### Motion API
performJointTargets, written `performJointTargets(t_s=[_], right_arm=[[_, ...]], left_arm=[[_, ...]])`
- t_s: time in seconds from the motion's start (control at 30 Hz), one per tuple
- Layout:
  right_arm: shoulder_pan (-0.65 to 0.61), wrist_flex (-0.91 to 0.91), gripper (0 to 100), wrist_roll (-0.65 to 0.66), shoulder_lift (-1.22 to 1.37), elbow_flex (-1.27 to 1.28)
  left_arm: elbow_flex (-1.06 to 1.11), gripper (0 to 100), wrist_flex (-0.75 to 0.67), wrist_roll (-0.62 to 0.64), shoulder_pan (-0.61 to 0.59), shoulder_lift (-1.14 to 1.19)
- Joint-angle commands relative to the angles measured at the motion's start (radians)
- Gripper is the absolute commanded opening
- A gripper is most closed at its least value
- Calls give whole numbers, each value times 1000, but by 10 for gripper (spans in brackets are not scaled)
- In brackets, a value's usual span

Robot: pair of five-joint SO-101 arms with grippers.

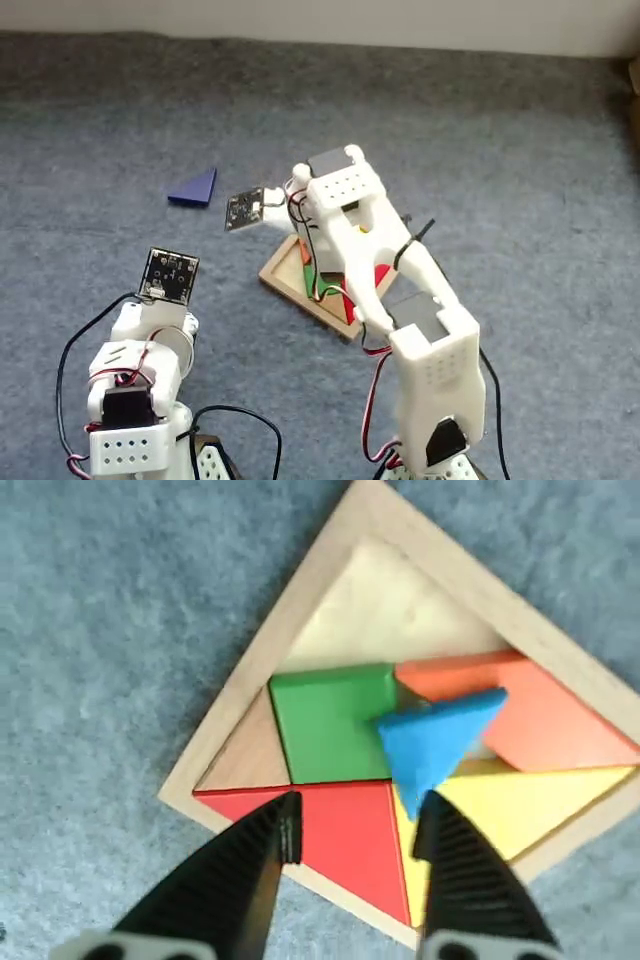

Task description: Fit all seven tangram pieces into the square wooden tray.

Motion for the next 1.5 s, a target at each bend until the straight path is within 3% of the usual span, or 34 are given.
performJointTargets(t_s=[0.0, 0.2, 0.37, 0.5, 0.7, 1.13, 1.3, 1.47], right_arm=[[33, -15, 0, -186, -110, -54], [47, -254, 3, -563, -120, -44], [64, -412, 3, -675, -74, -13], [67, -515, 3, -678, 8, 21], [64, -510, 3, -678, 42, 33], [-7, -229, 3, -671, 39, 24], [-4, -122, 3, -543, 28, 13], [15, -74, 3, -539, -88, -19]], left_arm=[[5, 8, -17, -11, -15, -30], [5, 8, -17, -11, -15, -30], [5, 8, -17, -11, -15, -30], [5, 8, -17, -11, -15, -30], [5, 8, -17, -11, -15, -30], [5, 8, -17, -12, -15, -30], [5, 8, -17, -12, -15, -30], [5, 8, -17, -12, -15, -30]])
